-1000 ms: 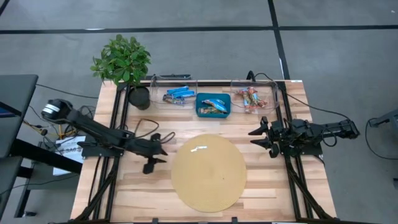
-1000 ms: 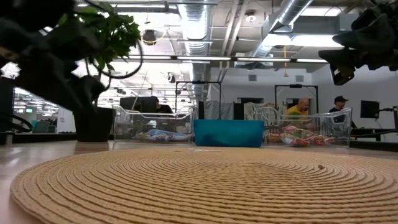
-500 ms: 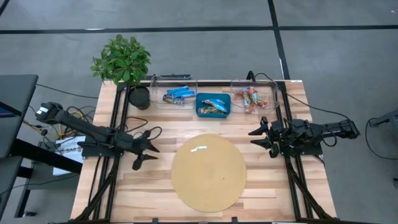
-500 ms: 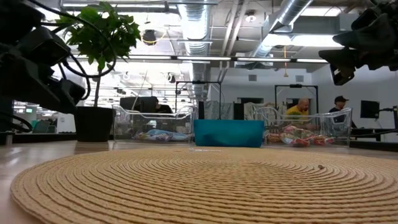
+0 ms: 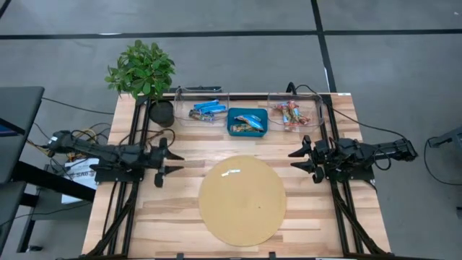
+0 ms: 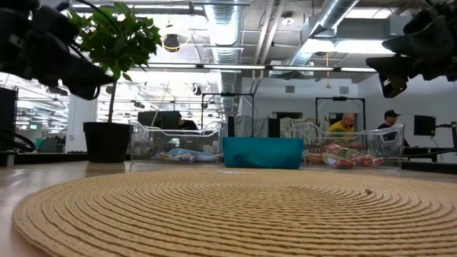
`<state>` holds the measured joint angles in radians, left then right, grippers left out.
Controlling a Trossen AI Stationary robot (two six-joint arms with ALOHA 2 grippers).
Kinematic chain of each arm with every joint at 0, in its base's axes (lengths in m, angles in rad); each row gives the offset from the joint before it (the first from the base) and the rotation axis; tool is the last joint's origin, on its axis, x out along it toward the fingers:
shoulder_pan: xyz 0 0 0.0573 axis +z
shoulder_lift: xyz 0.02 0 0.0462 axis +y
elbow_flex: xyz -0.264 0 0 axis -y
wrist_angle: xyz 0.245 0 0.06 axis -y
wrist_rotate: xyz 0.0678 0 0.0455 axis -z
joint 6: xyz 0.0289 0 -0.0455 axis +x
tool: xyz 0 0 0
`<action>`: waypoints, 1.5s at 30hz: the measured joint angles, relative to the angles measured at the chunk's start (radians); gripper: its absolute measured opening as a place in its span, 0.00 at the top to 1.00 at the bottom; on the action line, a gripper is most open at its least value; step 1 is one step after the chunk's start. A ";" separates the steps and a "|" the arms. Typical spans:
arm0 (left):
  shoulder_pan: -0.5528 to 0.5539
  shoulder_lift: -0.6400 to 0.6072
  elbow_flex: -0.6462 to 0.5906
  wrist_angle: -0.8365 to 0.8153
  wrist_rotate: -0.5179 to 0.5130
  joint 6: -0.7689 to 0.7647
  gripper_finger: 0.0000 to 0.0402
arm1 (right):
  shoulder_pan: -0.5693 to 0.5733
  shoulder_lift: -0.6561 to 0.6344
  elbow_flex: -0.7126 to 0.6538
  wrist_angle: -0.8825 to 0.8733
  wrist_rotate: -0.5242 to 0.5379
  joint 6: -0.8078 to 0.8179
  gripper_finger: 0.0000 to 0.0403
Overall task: Pick and place Granola Bars by type
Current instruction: Return to Home Position
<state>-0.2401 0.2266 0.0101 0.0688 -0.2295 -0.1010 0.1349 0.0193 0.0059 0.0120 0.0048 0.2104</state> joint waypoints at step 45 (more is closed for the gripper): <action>0.079 -0.214 -0.003 -0.003 0.016 0.027 0.63 | 0.000 0.000 0.000 -0.001 -0.001 0.000 0.58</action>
<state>-0.1608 0.0124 0.0067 0.0662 -0.2138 -0.0739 0.1351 0.0196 0.0059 0.0114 0.0040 0.2104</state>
